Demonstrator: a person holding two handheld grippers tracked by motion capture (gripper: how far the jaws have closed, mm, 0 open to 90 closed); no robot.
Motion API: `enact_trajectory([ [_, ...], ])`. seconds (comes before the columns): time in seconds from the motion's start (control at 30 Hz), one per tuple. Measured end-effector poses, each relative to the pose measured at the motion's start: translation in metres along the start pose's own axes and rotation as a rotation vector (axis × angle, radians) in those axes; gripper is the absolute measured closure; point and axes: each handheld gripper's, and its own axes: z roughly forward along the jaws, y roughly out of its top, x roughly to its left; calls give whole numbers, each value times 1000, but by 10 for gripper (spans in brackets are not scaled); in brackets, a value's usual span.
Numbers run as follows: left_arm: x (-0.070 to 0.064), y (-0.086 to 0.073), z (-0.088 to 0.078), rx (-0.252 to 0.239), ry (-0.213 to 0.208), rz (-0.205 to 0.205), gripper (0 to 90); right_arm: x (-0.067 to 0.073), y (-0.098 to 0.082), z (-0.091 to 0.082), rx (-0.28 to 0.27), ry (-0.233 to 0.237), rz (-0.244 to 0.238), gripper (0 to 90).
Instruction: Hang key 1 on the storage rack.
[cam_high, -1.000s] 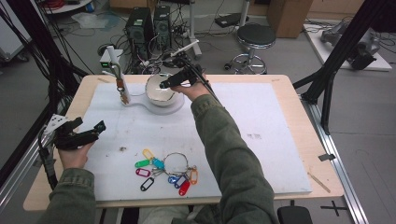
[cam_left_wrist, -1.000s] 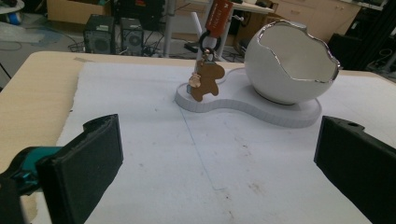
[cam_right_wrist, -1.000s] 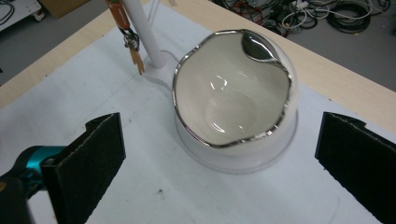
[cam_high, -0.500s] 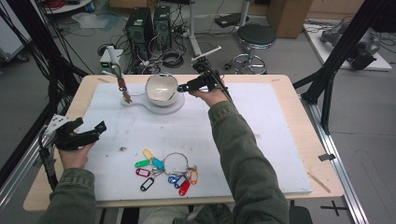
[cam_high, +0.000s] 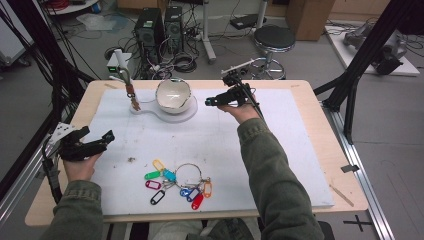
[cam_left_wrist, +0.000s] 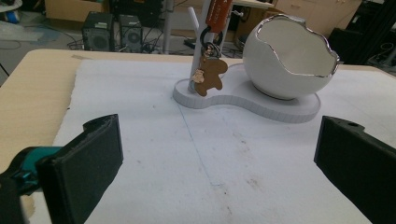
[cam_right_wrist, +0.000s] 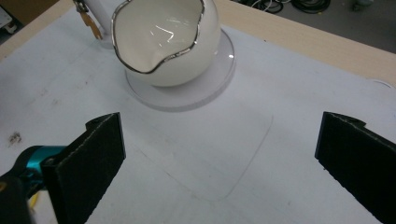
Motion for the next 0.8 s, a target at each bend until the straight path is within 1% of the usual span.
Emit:
enact_trajectory([
  [0.07, 0, 0, 0, 1, -3, 3, 17, -3, -6, -1, 5, -12, -1, 6],
  [0.43, -2, 0, 0, 7, -2, 6, 17, -19, -34, -8, 16, -10, 42, 6],
  [0.5, -2, -1, -1, 9, -1, 7, 17, -21, -39, -9, 14, -16, 36, 6],
  [0.57, -3, -1, 0, 9, -1, 7, 17, -23, -44, -11, 17, -16, 42, 6],
  [0.6, -3, -1, 0, 10, -2, 8, 17, -24, -46, -12, 18, -25, 42, 6],
  [0.67, -3, -1, 0, 10, -2, 8, 17, -26, -51, -13, 22, -34, 49, 6],
  [0.8, -3, -1, -1, 9, -2, 7, 17, -32, -61, -16, 15, -34, 68, 6],
])
